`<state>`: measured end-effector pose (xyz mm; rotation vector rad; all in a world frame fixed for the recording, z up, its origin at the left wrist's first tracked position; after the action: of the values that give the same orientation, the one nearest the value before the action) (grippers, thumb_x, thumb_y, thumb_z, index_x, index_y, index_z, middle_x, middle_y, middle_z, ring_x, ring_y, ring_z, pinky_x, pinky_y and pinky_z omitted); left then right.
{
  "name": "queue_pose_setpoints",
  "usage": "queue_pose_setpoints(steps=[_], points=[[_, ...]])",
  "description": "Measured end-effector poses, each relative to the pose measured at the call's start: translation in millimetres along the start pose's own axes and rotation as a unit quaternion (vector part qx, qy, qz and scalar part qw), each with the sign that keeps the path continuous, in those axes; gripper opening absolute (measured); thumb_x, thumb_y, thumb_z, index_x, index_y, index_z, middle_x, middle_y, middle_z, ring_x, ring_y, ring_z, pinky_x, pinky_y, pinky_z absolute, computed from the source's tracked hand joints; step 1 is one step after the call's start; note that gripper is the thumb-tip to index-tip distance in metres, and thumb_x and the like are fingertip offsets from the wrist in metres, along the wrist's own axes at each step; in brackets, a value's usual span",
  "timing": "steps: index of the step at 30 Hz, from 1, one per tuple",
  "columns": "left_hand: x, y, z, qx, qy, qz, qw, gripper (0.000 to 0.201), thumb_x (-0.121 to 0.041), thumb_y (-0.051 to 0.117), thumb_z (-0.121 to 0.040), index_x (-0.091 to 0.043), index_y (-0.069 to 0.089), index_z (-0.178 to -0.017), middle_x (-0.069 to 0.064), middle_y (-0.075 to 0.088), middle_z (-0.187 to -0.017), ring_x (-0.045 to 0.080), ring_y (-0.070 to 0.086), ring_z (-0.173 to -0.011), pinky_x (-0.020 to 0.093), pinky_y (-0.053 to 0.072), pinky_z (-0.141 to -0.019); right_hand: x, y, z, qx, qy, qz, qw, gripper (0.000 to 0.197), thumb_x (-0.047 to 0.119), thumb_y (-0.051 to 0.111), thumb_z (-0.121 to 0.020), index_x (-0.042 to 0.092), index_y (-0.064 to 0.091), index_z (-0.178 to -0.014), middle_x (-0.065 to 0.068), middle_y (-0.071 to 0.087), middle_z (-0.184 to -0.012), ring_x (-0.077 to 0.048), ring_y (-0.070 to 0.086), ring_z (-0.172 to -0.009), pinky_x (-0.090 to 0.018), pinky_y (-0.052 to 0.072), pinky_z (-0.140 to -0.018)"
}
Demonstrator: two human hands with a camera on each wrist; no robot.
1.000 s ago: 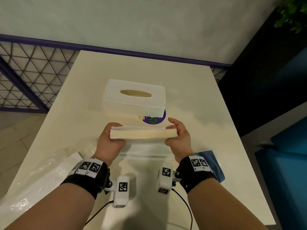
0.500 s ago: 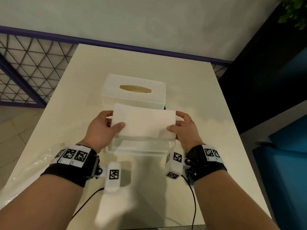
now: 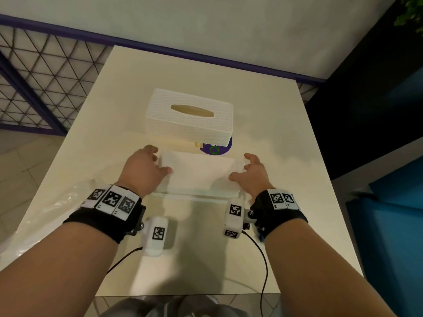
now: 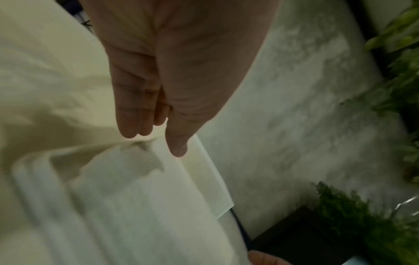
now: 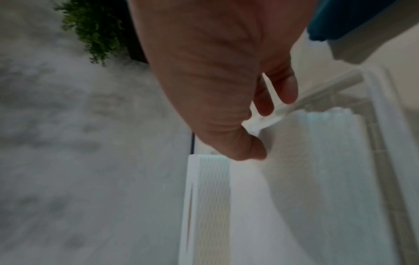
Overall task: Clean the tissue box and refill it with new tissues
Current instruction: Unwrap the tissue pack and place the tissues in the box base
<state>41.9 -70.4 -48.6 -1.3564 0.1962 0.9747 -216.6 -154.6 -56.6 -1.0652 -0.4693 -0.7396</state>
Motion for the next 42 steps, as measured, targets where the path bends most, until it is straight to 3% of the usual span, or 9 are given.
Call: queue_pose_setpoints(steps=[6,10,15,19,23,27,31,37,42], points=[[26,-69,23,-0.079,0.023,-0.005,0.997,0.042,-0.024,0.072,-0.082,-0.019,0.057,-0.120,0.001,0.063,-0.116,0.018,0.063,-0.083,0.033,0.048,-0.081,68,28,34,-0.006,-0.148,0.014,0.989,0.044,0.014,0.062,-0.083,0.018,0.053,-0.127,0.000,0.055,-0.107,-0.011,0.052,-0.090,-0.021,0.039,-0.079],[86,-97,48,0.071,-0.057,-0.173,0.981,0.125,-0.064,0.086,-0.039,-0.030,0.027,-0.143,0.007,0.040,-0.142,0.027,0.047,-0.124,0.046,0.044,-0.100,106,104,73,0.133,-0.251,0.079,0.956,0.033,0.010,0.057,-0.083,0.016,0.063,-0.114,0.001,0.063,-0.097,-0.013,0.055,-0.084,-0.025,0.047,-0.081],[138,-92,91,0.158,-0.134,-0.291,0.934,0.155,-0.065,0.086,-0.038,-0.038,-0.020,-0.148,0.005,-0.001,-0.161,0.031,0.000,-0.148,0.064,0.011,-0.113,123,188,107,0.262,-0.308,0.249,0.880,0.048,0.003,0.052,-0.084,0.015,0.054,-0.130,-0.005,0.055,-0.131,-0.022,0.052,-0.119,-0.031,0.044,-0.101],[162,-72,103,0.152,-0.116,-0.305,0.933,0.154,-0.070,0.081,-0.039,-0.040,-0.029,-0.143,0.001,-0.007,-0.162,0.028,-0.002,-0.148,0.069,0.007,-0.111,130,230,120,0.279,-0.354,0.392,0.802,0.066,0.012,0.055,-0.082,0.024,0.036,-0.143,0.004,0.040,-0.145,-0.024,0.033,-0.130,-0.035,0.041,-0.103],[172,-62,108,0.140,-0.074,-0.304,0.939,0.151,-0.069,0.080,-0.043,-0.040,-0.029,-0.143,-0.002,-0.005,-0.162,0.027,0.002,-0.148,0.065,0.008,-0.113,132,255,124,0.238,-0.409,0.495,0.729,0.078,0.049,0.071,-0.069,0.025,0.040,-0.137,0.005,0.045,-0.135,-0.026,0.038,-0.118,-0.042,0.037,-0.093],[177,-63,109,0.131,-0.052,-0.301,0.943,0.151,-0.070,0.080,-0.042,-0.041,-0.027,-0.144,-0.002,-0.003,-0.161,0.026,0.006,-0.147,0.063,0.010,-0.114,128,262,124,0.213,-0.388,0.515,0.734,0.078,0.063,0.073,-0.056,0.024,0.048,-0.118,-0.001,0.053,-0.109,-0.026,0.041,-0.105,-0.044,0.034,-0.083],[178,-63,110,0.129,-0.034,-0.290,0.948,0.150,-0.072,0.079,-0.041,-0.044,-0.028,-0.142,0.001,-0.002,-0.161,0.028,0.009,-0.147,0.061,0.014,-0.115,133,256,128,0.249,-0.290,0.473,0.794,0.017,0.030,0.069,-0.073,0.020,0.056,-0.077,0.001,0.060,-0.075,-0.023,0.060,-0.075,-0.035,0.048,-0.069],[172,-68,100,0.127,-0.046,-0.278,0.951,0.138,-0.068,0.074,-0.055,-0.042,-0.029,-0.142,0.003,-0.005,-0.161,0.030,0.008,-0.148,0.062,0.015,-0.114,158,262,122,0.269,-0.249,0.443,0.818,0.015,0.023,0.063,-0.071,0.019,0.051,-0.063,-0.001,0.060,-0.067,-0.023,0.061,-0.063,-0.038,0.057,-0.071],[168,-70,89,0.142,-0.059,-0.279,0.948,0.133,-0.063,0.074,-0.062,-0.043,-0.031,-0.141,0.001,-0.008,-0.161,0.028,0.003,-0.148,0.064,0.012,-0.113,153,262,113,0.272,-0.206,0.448,0.826,0.028,0.039,0.069,-0.063,0.024,0.046,-0.061,0.003,0.060,-0.072,-0.022,0.065,-0.075,-0.039,0.056,-0.076]])
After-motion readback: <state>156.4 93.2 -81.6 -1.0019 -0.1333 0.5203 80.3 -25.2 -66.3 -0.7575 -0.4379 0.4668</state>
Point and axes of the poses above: each hand's wrist, its own z-axis away from the middle knuckle, its own y-axis out of the palm, x = y × z, the point moved 3 cm from there along -z, towards the middle knuckle
